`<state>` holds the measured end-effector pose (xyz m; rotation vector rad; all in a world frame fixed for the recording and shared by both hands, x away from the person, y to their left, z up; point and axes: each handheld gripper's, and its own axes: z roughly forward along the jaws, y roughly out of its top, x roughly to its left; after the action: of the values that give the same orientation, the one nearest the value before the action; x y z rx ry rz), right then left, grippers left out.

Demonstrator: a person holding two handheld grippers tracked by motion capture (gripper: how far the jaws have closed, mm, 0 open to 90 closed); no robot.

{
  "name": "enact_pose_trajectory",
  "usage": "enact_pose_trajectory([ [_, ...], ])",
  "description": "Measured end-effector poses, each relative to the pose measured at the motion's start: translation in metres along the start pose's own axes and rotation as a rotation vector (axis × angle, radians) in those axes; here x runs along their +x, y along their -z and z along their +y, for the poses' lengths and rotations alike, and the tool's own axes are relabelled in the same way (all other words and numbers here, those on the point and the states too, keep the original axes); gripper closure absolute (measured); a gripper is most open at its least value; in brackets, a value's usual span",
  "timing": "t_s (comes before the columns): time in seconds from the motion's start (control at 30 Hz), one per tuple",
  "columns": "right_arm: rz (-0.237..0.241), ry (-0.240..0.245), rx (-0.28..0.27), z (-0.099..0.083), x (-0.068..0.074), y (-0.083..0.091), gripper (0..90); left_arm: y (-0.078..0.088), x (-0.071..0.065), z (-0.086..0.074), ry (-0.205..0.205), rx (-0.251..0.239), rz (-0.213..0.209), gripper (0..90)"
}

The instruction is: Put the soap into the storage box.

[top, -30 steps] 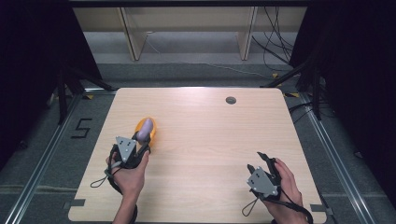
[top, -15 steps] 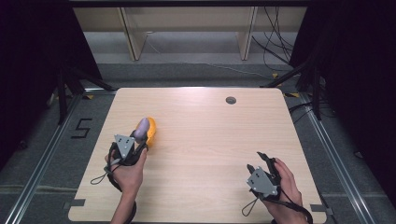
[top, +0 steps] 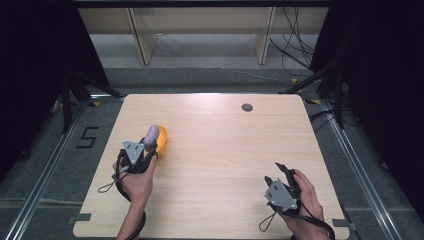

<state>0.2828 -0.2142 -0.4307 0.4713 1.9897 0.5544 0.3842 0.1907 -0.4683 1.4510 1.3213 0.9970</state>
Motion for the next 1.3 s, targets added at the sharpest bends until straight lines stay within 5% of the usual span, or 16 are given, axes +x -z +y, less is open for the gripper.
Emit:
enact_pose_trajectory([
  [0.07,-0.002,0.045,-0.014,0.000,-0.003,0.000,46.0,-0.002,0.001,0.000,-0.003,0.006,0.003,58.8],
  [0.1,-0.001,0.007,-0.001,0.000,-0.001,0.000,46.0,-0.003,0.001,0.000,0.000,0.012,0.006,58.8],
  [0.2,0.002,-0.002,0.002,0.000,0.000,0.000,46.0,-0.007,0.003,0.000,-0.002,0.014,0.005,58.8],
  [1.3,0.012,0.027,-0.001,0.000,0.000,0.000,45.4,-0.044,0.003,-0.018,-0.028,0.119,0.020,58.6],
])
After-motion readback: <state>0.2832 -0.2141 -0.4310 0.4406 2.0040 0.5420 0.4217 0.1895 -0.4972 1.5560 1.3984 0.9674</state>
